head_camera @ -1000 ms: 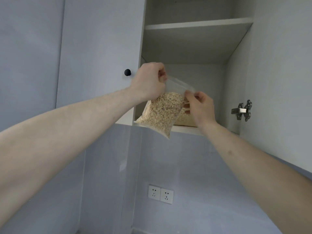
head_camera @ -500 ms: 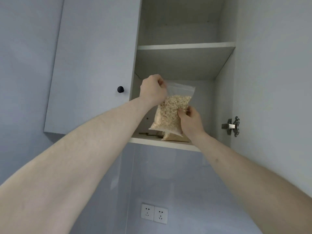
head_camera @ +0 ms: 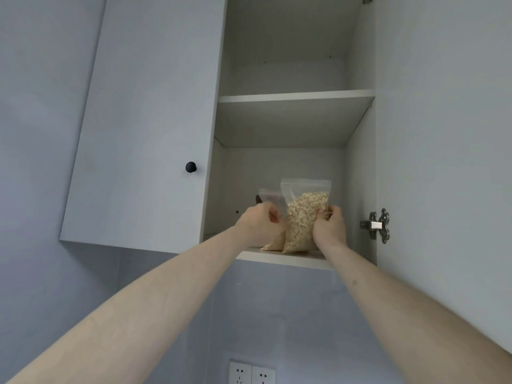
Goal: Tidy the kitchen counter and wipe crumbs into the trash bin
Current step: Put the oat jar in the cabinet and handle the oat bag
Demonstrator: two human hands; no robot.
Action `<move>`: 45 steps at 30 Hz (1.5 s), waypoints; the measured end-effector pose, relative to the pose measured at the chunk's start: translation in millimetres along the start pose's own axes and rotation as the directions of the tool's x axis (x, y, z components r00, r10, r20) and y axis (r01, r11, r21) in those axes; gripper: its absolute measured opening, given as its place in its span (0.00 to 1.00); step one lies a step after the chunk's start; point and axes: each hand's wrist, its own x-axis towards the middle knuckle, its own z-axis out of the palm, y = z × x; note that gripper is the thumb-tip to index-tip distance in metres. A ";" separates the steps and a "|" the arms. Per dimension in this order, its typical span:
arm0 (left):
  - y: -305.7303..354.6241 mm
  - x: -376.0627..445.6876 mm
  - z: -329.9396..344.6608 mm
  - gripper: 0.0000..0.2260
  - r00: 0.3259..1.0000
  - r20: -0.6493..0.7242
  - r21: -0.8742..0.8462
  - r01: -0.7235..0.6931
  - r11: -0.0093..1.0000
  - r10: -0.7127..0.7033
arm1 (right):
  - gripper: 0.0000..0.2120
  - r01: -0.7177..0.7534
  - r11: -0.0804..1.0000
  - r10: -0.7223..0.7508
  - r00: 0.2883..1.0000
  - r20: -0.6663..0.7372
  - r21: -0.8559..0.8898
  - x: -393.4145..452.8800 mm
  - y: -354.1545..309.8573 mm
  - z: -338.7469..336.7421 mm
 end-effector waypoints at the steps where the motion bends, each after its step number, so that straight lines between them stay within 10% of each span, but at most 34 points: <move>1: -2.2 0.4 7.9 0.14 1.000 0.011 -0.005 -0.002 1.000 0.002 | 0.14 -0.008 0.999 0.008 1.000 0.025 -0.032 1.6 1.9 1.6; 19: -19.5 6.0 65.2 0.11 0.962 -0.265 -0.144 -0.108 0.984 0.067 | 0.15 0.017 0.981 -0.012 1.000 0.025 -0.195 3.5 5.2 7.1; 24: -21.3 5.1 60.7 0.08 0.970 -0.237 -0.188 -0.091 0.978 0.045 | 0.27 -0.049 0.993 0.055 0.997 0.051 -0.111 -0.4 0.6 5.0; 33: -22.7 -3.7 52.7 0.08 0.990 -0.099 -0.167 -0.118 0.979 0.103 | 0.21 0.044 0.986 -0.028 0.995 0.095 -0.163 -4.0 1.1 0.7; 45: -69.4 -61.0 48.5 0.10 0.934 -0.246 0.253 -0.197 0.947 0.259 | 0.24 0.138 0.933 -0.097 0.986 0.137 -0.333 -4.3 6.1 8.5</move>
